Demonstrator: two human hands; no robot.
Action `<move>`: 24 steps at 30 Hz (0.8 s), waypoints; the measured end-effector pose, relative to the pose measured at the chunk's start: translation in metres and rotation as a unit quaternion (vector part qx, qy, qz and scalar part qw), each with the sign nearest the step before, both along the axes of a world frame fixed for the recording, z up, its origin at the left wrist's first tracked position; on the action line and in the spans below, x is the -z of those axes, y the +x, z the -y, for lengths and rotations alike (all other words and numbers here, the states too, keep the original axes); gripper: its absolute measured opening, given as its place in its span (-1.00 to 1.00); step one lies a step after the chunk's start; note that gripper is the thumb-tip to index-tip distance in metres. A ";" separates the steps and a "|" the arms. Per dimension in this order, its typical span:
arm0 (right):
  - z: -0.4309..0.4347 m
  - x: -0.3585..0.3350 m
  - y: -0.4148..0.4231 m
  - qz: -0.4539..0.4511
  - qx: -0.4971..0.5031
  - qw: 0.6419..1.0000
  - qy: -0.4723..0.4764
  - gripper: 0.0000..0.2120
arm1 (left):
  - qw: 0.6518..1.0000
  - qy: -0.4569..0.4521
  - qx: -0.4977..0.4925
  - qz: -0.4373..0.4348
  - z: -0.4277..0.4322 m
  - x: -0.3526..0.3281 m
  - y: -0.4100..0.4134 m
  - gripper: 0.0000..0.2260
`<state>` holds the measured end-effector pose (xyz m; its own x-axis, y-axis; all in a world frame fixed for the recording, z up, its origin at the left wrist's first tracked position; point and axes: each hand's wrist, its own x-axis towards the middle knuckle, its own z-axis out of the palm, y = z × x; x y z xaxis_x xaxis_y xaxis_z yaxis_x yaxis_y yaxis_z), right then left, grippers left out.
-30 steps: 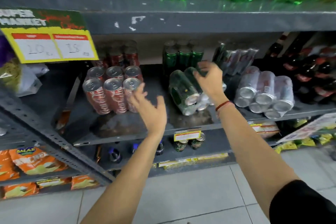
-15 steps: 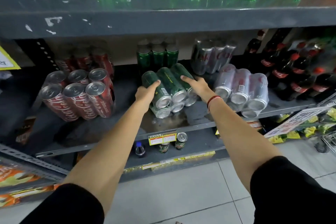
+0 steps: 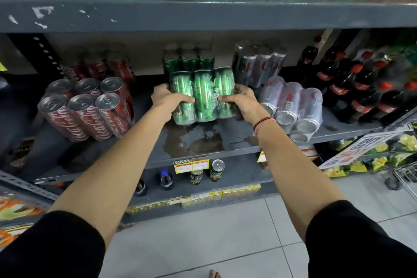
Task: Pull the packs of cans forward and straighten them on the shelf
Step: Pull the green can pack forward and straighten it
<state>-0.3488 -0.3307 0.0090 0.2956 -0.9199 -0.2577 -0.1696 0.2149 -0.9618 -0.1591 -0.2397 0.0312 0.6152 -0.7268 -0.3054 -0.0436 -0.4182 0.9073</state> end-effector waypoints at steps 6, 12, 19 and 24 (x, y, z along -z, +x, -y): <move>-0.016 0.018 0.006 0.003 0.013 0.996 -0.083 -0.26 | 0.988 -0.092 0.036 0.116 -0.014 0.010 0.004 -0.19; -0.035 0.055 0.008 -0.062 0.007 0.986 -0.152 -0.28 | 0.979 -0.128 0.067 0.145 -0.039 0.057 0.014 -0.16; -0.018 0.019 -0.006 0.109 0.088 0.984 -0.112 -0.56 | 0.971 -0.161 -0.013 0.177 -0.066 0.062 0.010 -0.65; 0.013 -0.002 0.011 0.030 -0.044 0.996 -0.078 -0.53 | 0.959 -0.181 -0.055 0.211 -0.070 0.074 -0.031 -0.74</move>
<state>-0.3374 -0.3435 0.0110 0.3877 -0.9171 -0.0927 -0.1226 0.0483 -0.9913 -0.1897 -0.1700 -0.0425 0.7079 -0.6613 0.2479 -0.4121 -0.1017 0.9054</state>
